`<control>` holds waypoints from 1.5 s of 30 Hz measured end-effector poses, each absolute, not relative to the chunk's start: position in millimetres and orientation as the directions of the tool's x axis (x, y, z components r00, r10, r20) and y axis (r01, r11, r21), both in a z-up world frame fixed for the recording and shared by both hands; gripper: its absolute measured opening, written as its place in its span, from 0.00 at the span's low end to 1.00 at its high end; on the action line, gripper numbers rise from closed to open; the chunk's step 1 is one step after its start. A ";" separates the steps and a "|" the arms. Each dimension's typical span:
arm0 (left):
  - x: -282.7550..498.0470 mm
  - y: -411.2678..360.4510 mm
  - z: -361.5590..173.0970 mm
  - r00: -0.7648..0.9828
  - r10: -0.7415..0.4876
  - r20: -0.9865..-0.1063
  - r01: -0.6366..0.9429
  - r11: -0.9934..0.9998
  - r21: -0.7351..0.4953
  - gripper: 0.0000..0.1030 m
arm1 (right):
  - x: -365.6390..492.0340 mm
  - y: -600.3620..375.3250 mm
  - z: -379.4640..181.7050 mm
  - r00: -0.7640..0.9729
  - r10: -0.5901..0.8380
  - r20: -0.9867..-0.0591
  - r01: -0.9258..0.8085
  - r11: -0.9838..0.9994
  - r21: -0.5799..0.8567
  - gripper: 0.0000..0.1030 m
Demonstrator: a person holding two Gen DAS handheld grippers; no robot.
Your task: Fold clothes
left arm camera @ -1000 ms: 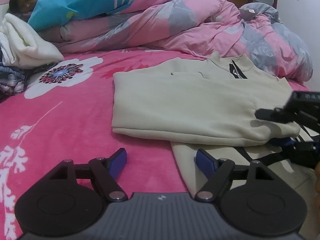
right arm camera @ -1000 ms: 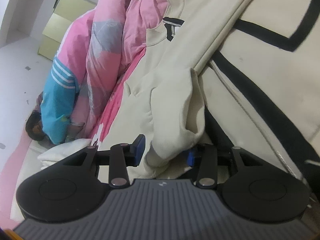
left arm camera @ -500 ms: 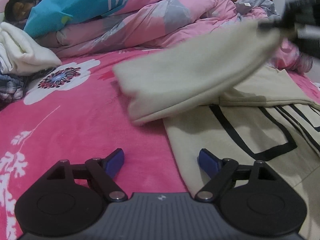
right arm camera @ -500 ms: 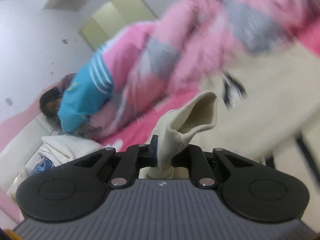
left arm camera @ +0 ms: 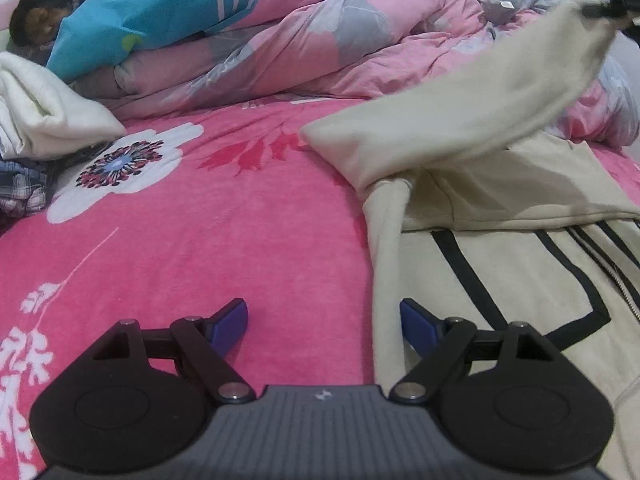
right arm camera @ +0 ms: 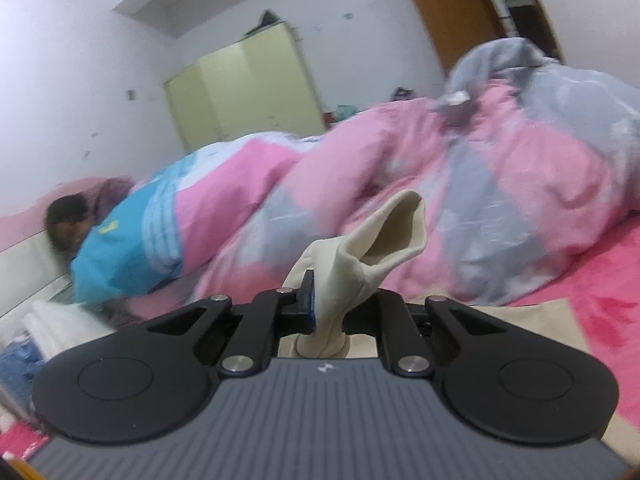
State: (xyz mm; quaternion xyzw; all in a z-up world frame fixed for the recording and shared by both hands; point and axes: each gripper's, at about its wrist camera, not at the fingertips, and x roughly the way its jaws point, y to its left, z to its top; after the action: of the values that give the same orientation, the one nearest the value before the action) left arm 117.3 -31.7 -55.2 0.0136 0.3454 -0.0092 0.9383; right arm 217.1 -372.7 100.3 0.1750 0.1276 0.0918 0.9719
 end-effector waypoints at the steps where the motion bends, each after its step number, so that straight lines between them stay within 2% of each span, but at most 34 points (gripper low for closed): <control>1: 117.4 -32.2 -55.7 0.761 -0.006 -0.649 0.029 0.999 0.024 0.81 | 218.6 -383.9 96.7 0.952 0.205 -0.227 -0.110 0.923 0.368 0.09; 9: 119.6 -34.8 -55.8 0.758 0.007 -0.652 0.043 0.997 0.061 0.83 | 238.8 -448.5 44.4 0.927 0.147 -0.345 0.031 0.887 0.460 0.09; 14: 122.7 -30.7 -52.9 0.756 0.018 -0.655 0.032 0.997 0.064 0.83 | 235.5 -468.2 24.0 0.917 0.181 -0.356 0.026 0.862 0.507 0.09; 18: 131.2 -50.2 -47.5 0.785 0.060 -0.617 0.057 0.984 0.169 0.81 | 240.2 -487.0 0.5 0.881 0.183 -0.436 0.088 0.842 0.532 0.09; 20: 139.1 -65.8 -45.6 0.811 0.077 -0.580 0.085 0.966 0.246 0.79 | 240.6 -490.6 -5.0 0.874 0.199 -0.444 0.090 0.831 0.549 0.09; 22: 148.4 -80.2 -45.7 0.831 0.079 -0.551 0.116 0.944 0.310 0.75 | 238.3 -489.2 -4.5 0.877 0.217 -0.429 0.068 0.828 0.557 0.09; 25: 163.1 -102.9 -50.2 0.854 0.081 -0.514 0.158 0.901 0.404 0.62 | 238.2 -487.6 0.8 0.882 0.235 -0.409 0.039 0.828 0.560 0.09; 27: 169.0 -116.7 -57.6 0.864 0.084 -0.496 0.185 0.863 0.469 0.45 | 238.2 -488.7 4.6 0.885 0.248 -0.395 0.023 0.823 0.567 0.09; 28: 169.1 -120.3 -60.3 0.870 0.077 -0.487 0.198 0.849 0.489 0.41 | 238.2 -490.1 5.7 0.886 0.254 -0.388 0.018 0.817 0.576 0.09; 30: 169.0 -127.0 -65.7 0.882 0.061 -0.468 0.222 0.821 0.526 0.17 | 237.0 -492.3 7.6 0.889 0.265 -0.372 0.007 0.806 0.591 0.09; 31: 165.6 -127.5 -65.8 0.889 0.059 -0.454 0.217 0.818 0.533 0.16 | 236.4 -493.4 8.5 0.891 0.271 -0.364 0.002 0.801 0.599 0.09; 32: 160.3 -125.4 -63.7 0.903 0.062 -0.426 0.196 0.823 0.534 0.10 | 236.0 -493.6 9.9 0.893 0.275 -0.357 -0.006 0.799 0.601 0.09; 34: 152.2 -119.0 -59.0 0.923 0.073 -0.378 0.149 0.838 0.525 0.09 | 234.9 -495.2 11.7 0.896 0.280 -0.345 -0.020 0.801 0.598 0.09; 37: 150.8 -97.3 -53.3 0.910 0.053 -0.412 0.131 0.905 0.405 0.07 | 234.9 -501.1 4.0 0.891 0.282 -0.355 -0.012 0.797 0.604 0.09; 39: 151.7 -92.8 -58.2 0.896 0.039 -0.442 0.150 0.910 0.386 0.07 | 236.3 -503.4 -10.8 0.878 0.279 -0.389 0.015 0.796 0.605 0.09; 45: 146.8 -98.6 -61.4 0.894 0.012 -0.448 0.202 0.881 0.427 0.07 | 239.5 -509.1 -43.1 0.848 0.268 -0.458 0.081 0.787 0.611 0.09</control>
State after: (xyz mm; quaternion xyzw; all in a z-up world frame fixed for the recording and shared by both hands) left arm 146.8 -98.6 -61.4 0.2385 0.2245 -0.0506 0.9435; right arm 239.5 -509.1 -43.1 0.3221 0.2713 0.0517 0.9055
